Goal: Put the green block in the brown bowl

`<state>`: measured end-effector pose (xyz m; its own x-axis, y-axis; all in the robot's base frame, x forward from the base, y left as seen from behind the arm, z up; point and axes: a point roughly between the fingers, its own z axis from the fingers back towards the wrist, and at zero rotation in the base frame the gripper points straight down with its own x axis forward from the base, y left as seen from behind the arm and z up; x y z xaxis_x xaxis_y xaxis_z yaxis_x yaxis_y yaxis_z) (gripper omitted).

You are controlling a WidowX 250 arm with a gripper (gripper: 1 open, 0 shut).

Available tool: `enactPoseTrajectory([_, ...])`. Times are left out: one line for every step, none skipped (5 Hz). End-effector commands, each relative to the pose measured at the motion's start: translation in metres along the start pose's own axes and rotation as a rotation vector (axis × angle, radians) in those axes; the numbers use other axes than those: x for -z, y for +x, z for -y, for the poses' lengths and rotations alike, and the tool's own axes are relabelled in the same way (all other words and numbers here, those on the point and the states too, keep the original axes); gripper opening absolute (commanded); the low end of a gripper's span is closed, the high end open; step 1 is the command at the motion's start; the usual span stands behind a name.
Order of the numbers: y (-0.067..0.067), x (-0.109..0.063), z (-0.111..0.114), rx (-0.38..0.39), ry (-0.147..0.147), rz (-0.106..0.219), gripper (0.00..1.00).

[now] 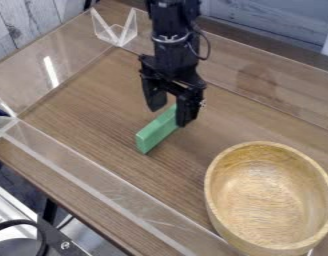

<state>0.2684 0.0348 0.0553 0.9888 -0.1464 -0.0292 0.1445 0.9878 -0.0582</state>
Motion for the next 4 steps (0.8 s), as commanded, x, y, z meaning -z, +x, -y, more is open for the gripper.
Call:
enactPoseTrajectory([0.003, -0.006, -0.002, -0.001, 0.015, 0.028, 1.00])
enactPoseTrajectory([0.004, -0.005, -0.002, -0.005, 0.014, 0.023, 1.00])
enactPoseTrajectory([0.005, -0.009, -0.001, -0.008, 0.011, 0.029, 1.00])
enactPoseTrajectory([0.008, -0.016, -0.001, -0.011, 0.011, 0.040, 1.00])
